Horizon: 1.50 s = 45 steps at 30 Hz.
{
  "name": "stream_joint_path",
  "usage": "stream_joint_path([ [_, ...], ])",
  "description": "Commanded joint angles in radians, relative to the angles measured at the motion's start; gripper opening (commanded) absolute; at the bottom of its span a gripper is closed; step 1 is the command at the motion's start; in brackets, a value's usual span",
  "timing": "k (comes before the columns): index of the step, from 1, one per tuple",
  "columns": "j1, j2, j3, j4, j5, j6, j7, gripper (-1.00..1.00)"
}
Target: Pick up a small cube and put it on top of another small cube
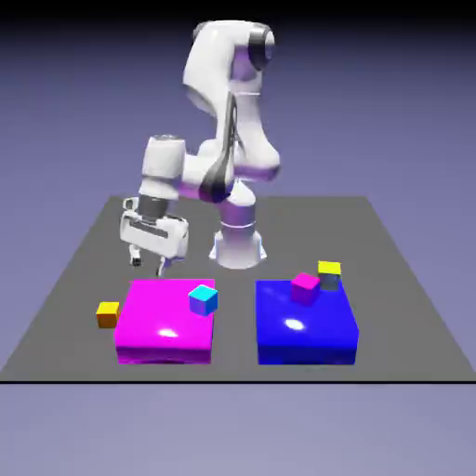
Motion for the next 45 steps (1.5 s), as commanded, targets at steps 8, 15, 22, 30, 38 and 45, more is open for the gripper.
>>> stream_joint_path([
  [8, -0.283, 0.262, 0.032, 0.104, -0.037, -0.090, 0.283, 0.00],
  [15, -0.276, 0.473, -0.016, 0.157, -0.083, 0.040, 0.349, 0.00],
  [22, -0.303, 0.350, 0.019, 0.129, -0.054, -0.055, 0.327, -1.00],
  [30, -0.102, 0.231, 0.039, 0.154, 0.113, -0.092, 0.371, -1.00],
  [38, 0.060, 0.018, 0.264, 0.103, 0.226, -0.266, 0.719, -1.00],
  [45, 0.192, -0.167, 0.463, 0.055, 0.318, -0.419, 1.023, -1.00],
])
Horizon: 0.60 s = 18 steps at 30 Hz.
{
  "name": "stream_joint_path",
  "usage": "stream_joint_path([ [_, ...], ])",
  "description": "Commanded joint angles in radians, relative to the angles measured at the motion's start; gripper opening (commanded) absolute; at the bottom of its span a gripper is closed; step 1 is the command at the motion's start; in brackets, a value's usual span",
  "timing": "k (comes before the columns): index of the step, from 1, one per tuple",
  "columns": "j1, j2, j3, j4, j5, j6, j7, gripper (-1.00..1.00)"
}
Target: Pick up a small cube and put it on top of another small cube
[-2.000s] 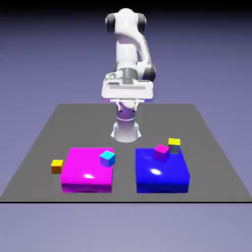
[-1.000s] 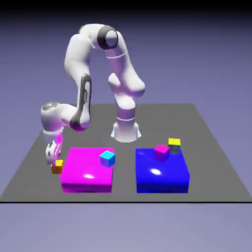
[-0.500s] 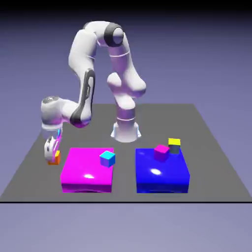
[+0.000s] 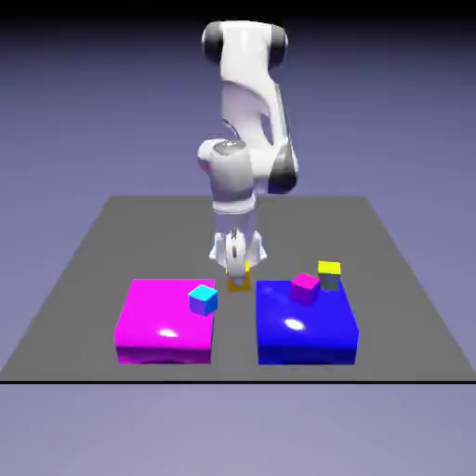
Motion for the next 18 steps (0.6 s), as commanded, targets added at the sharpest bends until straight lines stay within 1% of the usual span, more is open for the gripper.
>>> stream_joint_path([
  [1, 0.019, -0.026, 0.028, -0.007, 0.013, -0.023, 0.044, -1.00],
  [6, 0.110, -0.158, 0.171, -0.041, 0.076, -0.133, 0.261, -1.00],
  [7, 0.093, -0.178, 0.203, -0.056, 0.064, -0.160, 0.301, -1.00],
  [9, 0.089, -0.179, 0.207, -0.058, 0.061, -0.163, 0.305, -1.00],
  [15, 0.049, 0.017, 0.266, -0.125, -0.053, 0.077, 0.400, -1.00],
  [16, 0.049, 0.017, 0.266, -0.125, -0.053, 0.077, 0.400, 1.00],
  [17, 0.049, 0.017, 0.266, -0.125, -0.053, 0.077, 0.400, 1.00],
  [18, 0.057, -0.019, 0.256, -0.113, -0.032, 0.034, 0.383, 1.00],
])
